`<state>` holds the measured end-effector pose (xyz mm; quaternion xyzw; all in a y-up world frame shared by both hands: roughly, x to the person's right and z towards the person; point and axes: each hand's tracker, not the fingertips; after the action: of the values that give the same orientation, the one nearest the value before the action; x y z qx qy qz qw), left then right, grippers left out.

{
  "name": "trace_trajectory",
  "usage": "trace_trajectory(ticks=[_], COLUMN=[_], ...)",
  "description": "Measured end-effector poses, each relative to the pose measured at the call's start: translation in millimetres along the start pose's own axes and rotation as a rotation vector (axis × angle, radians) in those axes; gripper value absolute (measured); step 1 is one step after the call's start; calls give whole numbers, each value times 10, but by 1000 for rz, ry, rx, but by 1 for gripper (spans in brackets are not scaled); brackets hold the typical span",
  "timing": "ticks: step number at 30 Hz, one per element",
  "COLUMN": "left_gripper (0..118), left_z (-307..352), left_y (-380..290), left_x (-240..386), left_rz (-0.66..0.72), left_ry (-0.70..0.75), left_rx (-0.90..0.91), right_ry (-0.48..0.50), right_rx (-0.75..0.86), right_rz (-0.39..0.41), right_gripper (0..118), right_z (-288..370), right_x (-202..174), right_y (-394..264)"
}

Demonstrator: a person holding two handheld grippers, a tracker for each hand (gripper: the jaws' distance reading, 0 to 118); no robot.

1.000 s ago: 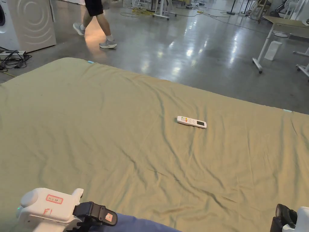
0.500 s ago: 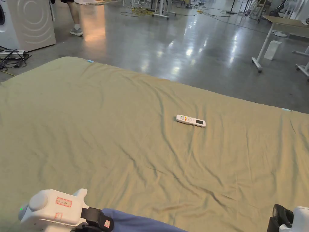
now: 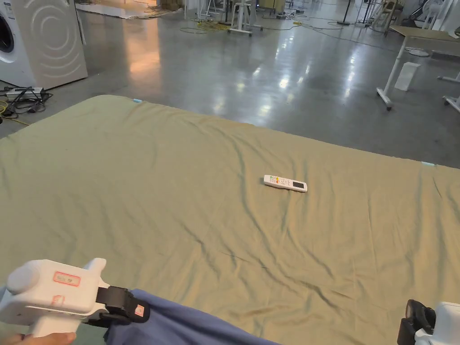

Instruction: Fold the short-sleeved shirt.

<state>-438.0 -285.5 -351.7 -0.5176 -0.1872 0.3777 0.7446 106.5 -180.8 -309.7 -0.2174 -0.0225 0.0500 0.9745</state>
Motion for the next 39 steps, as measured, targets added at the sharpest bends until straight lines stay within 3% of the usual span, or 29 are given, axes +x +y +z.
trace_trajectory(ticks=[7, 11, 17, 25, 28, 34, 39], left_gripper=[10, 10, 10, 10, 10, 10, 10], left_z=[703, 803, 663, -35, -306, -1206, -1844], left_y=[-17, -102, -163, -32, -234, -445, -595], left_x=[250, 461, 843, 1745, 1616, 1661, 1720], left_rz=[4, 16, 51, 14, -7, -45, -82], left_ry=[210, 202, 53, -49, -48, 5, 143], left_rx=[72, 51, -28, -150, -194, -305, -308], right_ry=[23, 42, 60, 53, 42, 10, -21], right_rx=[12, 13, 14, 11, 5, -15, -41], right_rz=[-13, -23, -44, -70, -82, -103, -116], right_gripper=[0, 0, 0, 0, 0, 0, 0], right_z=[-11, -39, -51, -22, -5, 40, 63], right_x=[-30, -53, -55, 86, 166, 351, 494], right_y=[16, -1, -22, -81, -112, -207, -290])
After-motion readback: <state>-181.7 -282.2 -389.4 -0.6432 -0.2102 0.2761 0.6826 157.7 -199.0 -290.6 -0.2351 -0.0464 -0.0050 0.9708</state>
